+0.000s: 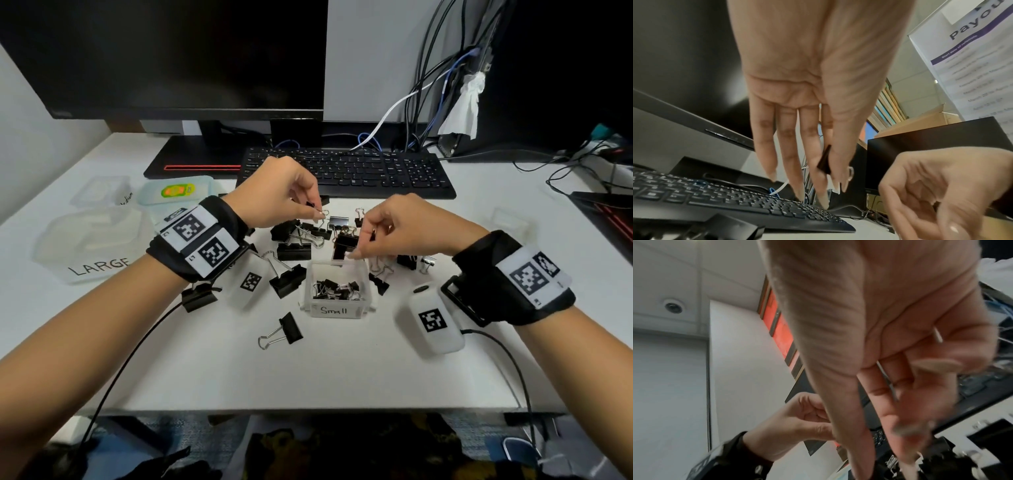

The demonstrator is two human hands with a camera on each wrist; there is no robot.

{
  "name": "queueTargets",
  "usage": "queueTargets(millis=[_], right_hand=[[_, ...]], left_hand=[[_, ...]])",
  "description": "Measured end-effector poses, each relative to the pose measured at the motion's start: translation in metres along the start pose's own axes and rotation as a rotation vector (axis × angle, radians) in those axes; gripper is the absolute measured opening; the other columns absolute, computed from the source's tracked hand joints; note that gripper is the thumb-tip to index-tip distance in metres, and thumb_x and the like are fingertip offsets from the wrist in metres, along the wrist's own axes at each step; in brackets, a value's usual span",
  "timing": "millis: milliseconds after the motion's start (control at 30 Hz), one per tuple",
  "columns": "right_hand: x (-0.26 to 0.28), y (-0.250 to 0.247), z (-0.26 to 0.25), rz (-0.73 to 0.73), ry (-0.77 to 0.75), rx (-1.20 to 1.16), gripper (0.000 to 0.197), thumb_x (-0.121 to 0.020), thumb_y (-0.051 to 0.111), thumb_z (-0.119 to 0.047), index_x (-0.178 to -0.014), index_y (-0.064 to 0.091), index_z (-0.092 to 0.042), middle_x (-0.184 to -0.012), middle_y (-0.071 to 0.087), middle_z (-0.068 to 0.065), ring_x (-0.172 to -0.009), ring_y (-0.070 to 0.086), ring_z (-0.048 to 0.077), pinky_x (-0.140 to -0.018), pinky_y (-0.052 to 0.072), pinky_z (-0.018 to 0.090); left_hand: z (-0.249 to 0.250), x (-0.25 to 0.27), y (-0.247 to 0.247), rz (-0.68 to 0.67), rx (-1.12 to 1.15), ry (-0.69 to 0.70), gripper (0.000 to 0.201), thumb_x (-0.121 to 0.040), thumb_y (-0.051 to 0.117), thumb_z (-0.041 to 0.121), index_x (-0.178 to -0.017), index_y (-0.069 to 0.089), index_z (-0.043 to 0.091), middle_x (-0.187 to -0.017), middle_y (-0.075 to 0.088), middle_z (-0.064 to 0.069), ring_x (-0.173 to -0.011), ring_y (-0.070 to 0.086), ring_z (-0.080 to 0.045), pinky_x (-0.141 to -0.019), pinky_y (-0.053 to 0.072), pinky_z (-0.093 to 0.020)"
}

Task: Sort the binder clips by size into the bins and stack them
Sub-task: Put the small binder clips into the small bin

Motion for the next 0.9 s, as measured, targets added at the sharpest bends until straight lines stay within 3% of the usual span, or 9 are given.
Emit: queueTargets(millis=[100,167,333,467,533,667,767,833,900], right_hand=[[0.004,0.016,0.004,-0.146,0.021,-0.089,0.026,-0.077,0.077,-0.045,-0.085,0.075,-0.02,-0.064,0.071,-0.005,-0.059,0.067,0.002,-0.052,0.046,0.015],[0.003,0.018,0.006,-0.157,0.03,-0.106,0.024,-0.08,0.076,-0.041,-0.087,0.076,-0.018,-0.065,0.071,-0.006,-0.058,0.067,0.0,-0.05,0.045,0.011],[-0.002,0.018,0.006,-0.142,0.005,-0.136,0.018,-0.081,0.077,-0.031,-0.08,0.077,-0.013,-0.059,0.07,-0.002,-0.05,0.06,0.001,-0.055,0.05,0.018],[-0.006,0.019,0.004,-0.154,-0.022,-0.136,0.015,-0.083,0.076,-0.024,-0.079,0.076,-0.01,-0.059,0.07,-0.001,-0.05,0.062,0.003,-0.058,0.054,0.024],[-0.007,0.02,0.004,-0.159,-0.025,-0.144,0.014,-0.083,0.076,-0.024,-0.081,0.076,-0.01,-0.063,0.072,0.002,-0.054,0.064,0.005,-0.062,0.058,0.028],[-0.008,0.022,0.001,-0.181,-0.029,-0.169,0.013,-0.08,0.078,-0.026,-0.082,0.078,-0.013,-0.069,0.075,0.005,-0.062,0.068,0.009,-0.065,0.057,0.024],[-0.007,0.02,-0.003,-0.198,-0.033,-0.149,0.017,-0.078,0.079,-0.03,-0.08,0.078,-0.013,-0.067,0.074,0.002,-0.061,0.069,0.007,-0.069,0.059,0.027],[-0.007,0.014,-0.005,-0.185,-0.03,-0.12,0.025,-0.076,0.078,-0.043,-0.078,0.078,-0.017,-0.068,0.075,-0.001,-0.063,0.071,0.009,-0.073,0.061,0.03],[-0.012,0.001,-0.009,-0.128,-0.026,-0.058,0.033,-0.076,0.073,-0.054,-0.079,0.078,-0.022,-0.069,0.075,-0.004,-0.066,0.072,0.006,-0.075,0.06,0.03]], left_hand=[[0.01,0.006,0.007,-0.058,0.023,0.049,0.011,-0.075,0.082,0.025,-0.076,0.076,0.015,-0.075,0.073,0.005,-0.067,0.066,-0.005,-0.063,0.043,-0.005],[0.021,0.011,0.014,-0.125,0.035,0.088,0.012,-0.073,0.083,0.027,-0.075,0.076,0.016,-0.071,0.071,0.008,-0.062,0.061,-0.003,-0.061,0.042,-0.006],[0.032,0.024,0.042,-0.342,0.101,0.046,0.018,-0.069,0.086,0.025,-0.078,0.075,0.014,-0.057,0.064,0.01,-0.052,0.056,-0.002,-0.055,0.04,-0.01],[0.025,0.03,0.055,-0.434,0.143,-0.023,0.021,-0.071,0.085,0.023,-0.084,0.073,0.011,-0.071,0.075,0.001,-0.067,0.072,-0.012,-0.069,0.056,-0.025],[0.024,0.031,0.057,-0.458,0.136,-0.022,0.019,-0.073,0.083,0.02,-0.084,0.074,0.008,-0.077,0.076,-0.002,-0.072,0.073,-0.013,-0.071,0.057,-0.023],[0.027,0.034,0.058,-0.543,0.152,0.013,0.016,-0.08,0.077,0.017,-0.091,0.075,0.007,-0.083,0.077,-0.003,-0.076,0.074,-0.014,-0.075,0.057,-0.023],[0.027,0.031,0.04,-0.462,0.292,0.011,0.017,-0.087,0.069,0.017,-0.096,0.074,0.003,-0.085,0.076,-0.007,-0.077,0.073,-0.021,-0.074,0.058,-0.032],[0.016,0.024,0.017,-0.296,0.33,-0.026,0.021,-0.09,0.064,0.021,-0.097,0.073,0.003,-0.086,0.075,-0.01,-0.077,0.072,-0.022,-0.072,0.057,-0.037],[-0.003,0.019,-0.006,-0.144,0.287,-0.084,0.018,-0.093,0.061,0.021,-0.094,0.074,0.008,-0.084,0.075,-0.005,-0.076,0.072,-0.016,-0.07,0.058,-0.033]])
Point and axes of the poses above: each hand's wrist, its own x-axis away from the middle knuckle, its own y-axis out of the palm, z = x × y, the point moved 7 cm from there along -x, towards the middle knuckle
